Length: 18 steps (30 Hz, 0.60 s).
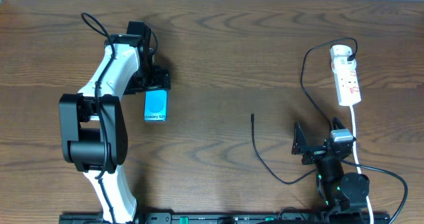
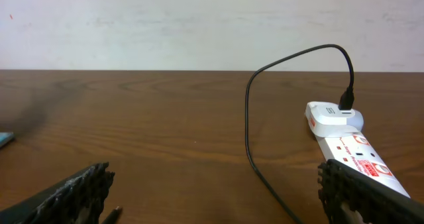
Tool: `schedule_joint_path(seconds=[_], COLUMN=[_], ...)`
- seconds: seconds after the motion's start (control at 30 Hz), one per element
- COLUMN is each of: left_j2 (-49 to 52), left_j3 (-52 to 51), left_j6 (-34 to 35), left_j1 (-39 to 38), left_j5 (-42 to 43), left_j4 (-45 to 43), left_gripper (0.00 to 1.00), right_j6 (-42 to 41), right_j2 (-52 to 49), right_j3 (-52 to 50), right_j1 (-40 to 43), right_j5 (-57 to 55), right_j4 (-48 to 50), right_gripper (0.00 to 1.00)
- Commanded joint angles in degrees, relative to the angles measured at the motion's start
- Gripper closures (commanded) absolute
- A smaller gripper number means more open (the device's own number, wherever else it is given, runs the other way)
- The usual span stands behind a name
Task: Plug charger to phone and switch on socket
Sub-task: 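Move the left gripper forward over the Galaxy S25 phone, then lower the left gripper and close it on the phone's bottom edge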
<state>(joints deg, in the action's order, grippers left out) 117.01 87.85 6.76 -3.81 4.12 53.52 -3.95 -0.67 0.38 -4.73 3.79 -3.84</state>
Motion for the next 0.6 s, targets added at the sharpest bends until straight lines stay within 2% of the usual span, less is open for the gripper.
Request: schedule_joint_path(seconds=[0.0,0.57], left_j2=[0.22,0.24], left_j3=[0.28,-2.29], left_j6=[-0.48,-0.48], left_j1=[0.09,-1.51], left_j5=[-0.74,-0.76], left_j4=[0.15,-0.52], left_gripper=[0.03,0.02], right_j6=[-0.72,-0.74], right_j2=[0.35,0.35], right_j3=[-0.07,-0.07], right_j1=[-0.31,-0.31], right_j5=[-0.26,-0.26], right_j4=[-0.26,-0.26], right_gripper=[0.01,0.01])
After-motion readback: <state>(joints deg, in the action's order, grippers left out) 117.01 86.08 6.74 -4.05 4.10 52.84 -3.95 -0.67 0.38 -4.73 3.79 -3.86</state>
